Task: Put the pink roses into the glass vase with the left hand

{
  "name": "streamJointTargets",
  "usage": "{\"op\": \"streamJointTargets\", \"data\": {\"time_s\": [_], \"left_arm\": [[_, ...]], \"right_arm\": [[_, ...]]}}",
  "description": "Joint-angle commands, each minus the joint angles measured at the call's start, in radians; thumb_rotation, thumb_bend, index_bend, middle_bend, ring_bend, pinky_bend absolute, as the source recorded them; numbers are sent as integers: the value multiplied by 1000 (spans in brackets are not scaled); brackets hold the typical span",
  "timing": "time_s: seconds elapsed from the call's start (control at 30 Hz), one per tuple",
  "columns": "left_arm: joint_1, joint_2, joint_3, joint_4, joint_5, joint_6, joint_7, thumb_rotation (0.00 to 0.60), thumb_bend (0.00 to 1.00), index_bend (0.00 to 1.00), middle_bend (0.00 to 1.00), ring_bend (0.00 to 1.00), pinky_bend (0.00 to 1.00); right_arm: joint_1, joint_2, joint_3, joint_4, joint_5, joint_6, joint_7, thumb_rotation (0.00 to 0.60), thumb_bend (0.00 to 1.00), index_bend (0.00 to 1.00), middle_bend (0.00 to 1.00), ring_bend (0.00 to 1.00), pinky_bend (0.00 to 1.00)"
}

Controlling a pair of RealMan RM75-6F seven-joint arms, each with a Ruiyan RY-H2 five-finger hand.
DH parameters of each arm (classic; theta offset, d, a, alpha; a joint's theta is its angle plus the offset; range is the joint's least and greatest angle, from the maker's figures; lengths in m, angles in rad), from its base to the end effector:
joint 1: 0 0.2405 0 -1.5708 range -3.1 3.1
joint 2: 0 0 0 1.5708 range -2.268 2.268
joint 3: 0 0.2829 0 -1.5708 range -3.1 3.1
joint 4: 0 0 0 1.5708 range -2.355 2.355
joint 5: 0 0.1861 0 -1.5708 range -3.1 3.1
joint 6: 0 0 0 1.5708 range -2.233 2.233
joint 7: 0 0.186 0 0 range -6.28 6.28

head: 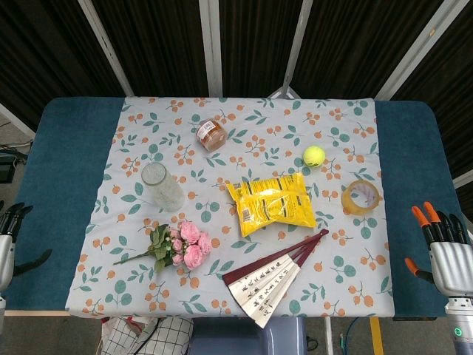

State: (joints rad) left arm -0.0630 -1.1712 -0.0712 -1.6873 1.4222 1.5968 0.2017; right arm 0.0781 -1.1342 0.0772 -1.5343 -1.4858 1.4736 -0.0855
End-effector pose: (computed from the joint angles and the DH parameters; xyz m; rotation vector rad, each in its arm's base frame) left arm -0.3194 0.2170 0.1967 -1.2595 -0.8093 -0.8568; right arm -0.3404 -0.2268 0.1990 1.3968 -0.7902 0.7946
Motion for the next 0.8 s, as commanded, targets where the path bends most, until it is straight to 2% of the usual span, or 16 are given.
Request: {"op": "streamJointTargets", "data": {"time_s": [0.03,0.23,0.4,0.63,0.8], "left_arm": [[0,1,-2,0,-1,-1,-2,600,234,205,154,0,0],[-3,2,3,1,11,-11,-5,600,234,213,169,0,0],[-14,-4,9,7,28,-32,-23,600,164,185,118,0,0],[-21,-3,19,11,30,-61,-35,600,134,176,115,0,0],[-25,-3,16,-4,47,-62,-101,600,133,172,123,0,0]], "right_arm": [[1,0,1,-3,1,0,2,600,237,114,0,43,11],[-4,2,-1,-11,-2,9,-4,600,238,114,0,43,11],[-11,6,4,-20,2,25,5,600,238,114,0,43,11],[-22,18,2,-32,10,32,15,600,238,114,0,43,11],[-22,20,3,-35,4,37,24,600,238,114,0,43,11]]}}
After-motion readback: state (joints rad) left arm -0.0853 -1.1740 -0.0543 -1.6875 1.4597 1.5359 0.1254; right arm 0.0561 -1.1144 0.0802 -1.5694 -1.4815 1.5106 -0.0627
